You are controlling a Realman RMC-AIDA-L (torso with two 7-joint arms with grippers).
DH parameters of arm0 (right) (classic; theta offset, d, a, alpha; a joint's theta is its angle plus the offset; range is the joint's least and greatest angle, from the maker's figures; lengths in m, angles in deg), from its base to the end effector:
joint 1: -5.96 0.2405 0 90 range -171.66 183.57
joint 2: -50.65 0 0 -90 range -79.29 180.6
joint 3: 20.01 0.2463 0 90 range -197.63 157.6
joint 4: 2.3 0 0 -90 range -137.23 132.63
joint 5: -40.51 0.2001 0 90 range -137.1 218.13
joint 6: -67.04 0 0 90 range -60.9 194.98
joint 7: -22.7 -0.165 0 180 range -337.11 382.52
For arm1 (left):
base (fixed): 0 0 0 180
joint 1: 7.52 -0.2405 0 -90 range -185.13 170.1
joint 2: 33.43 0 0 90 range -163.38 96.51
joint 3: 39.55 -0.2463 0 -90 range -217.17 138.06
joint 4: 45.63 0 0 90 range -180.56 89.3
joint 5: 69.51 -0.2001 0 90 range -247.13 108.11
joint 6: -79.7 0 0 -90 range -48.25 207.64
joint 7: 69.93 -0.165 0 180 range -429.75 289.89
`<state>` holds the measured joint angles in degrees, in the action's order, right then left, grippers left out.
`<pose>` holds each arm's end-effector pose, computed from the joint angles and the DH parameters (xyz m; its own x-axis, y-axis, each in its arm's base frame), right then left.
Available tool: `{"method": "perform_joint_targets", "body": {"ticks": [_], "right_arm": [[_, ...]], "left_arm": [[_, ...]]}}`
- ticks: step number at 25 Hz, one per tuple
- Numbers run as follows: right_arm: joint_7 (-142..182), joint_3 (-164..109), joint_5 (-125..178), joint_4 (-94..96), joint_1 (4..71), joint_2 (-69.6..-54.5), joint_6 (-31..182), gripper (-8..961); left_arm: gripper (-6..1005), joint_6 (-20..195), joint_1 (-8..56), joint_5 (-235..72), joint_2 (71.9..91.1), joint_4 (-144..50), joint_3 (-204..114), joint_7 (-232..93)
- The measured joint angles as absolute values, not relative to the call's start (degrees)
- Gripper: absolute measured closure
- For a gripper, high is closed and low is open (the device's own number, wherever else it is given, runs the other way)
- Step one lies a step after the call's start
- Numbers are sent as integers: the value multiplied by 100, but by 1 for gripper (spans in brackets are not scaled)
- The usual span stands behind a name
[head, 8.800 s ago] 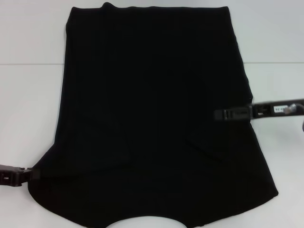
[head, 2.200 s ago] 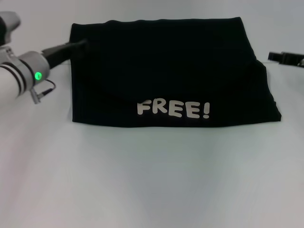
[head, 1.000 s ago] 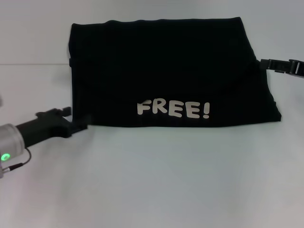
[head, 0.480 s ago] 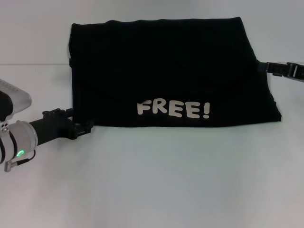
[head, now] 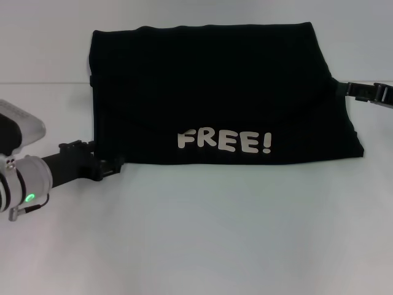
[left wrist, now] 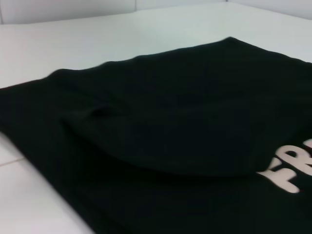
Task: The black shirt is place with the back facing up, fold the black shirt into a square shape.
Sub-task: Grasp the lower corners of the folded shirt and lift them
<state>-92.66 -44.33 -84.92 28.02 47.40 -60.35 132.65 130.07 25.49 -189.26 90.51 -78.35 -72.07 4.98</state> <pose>0.2761 0.4257 0.0576 0.3573 -0.6521 -0.6686 -0.9299 -0.3149 -0.1898 -0.3067 0.3820 -0.0303 0.7910 0.4510 0.4134 0.6102 -0.5331 -0.5860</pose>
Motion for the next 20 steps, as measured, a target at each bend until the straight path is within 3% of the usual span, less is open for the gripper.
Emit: {"method": "perform_joint_targets", "body": {"ticks": [9, 11, 16, 20], "right_arm": [[-9278, -4445, -8482, 2802, 4732, -6032, 13267, 209], [-9278, -4443, -8481, 2802, 4726, -6028, 13267, 209], [-9278, -4437, -8474, 2802, 4696, -6025, 13270, 209], [-9281, -4440, -8474, 2802, 4671, -6026, 13270, 212]], "left_arm": [[250, 13071, 2559, -18862, 9056, -7842, -7309, 580], [432, 13078, 2558, -18849, 9050, -7855, -7293, 606], [673, 13025, 2573, -18845, 9049, -7869, -7290, 622], [753, 13014, 2588, -18844, 9047, -7866, -7290, 628]]}}
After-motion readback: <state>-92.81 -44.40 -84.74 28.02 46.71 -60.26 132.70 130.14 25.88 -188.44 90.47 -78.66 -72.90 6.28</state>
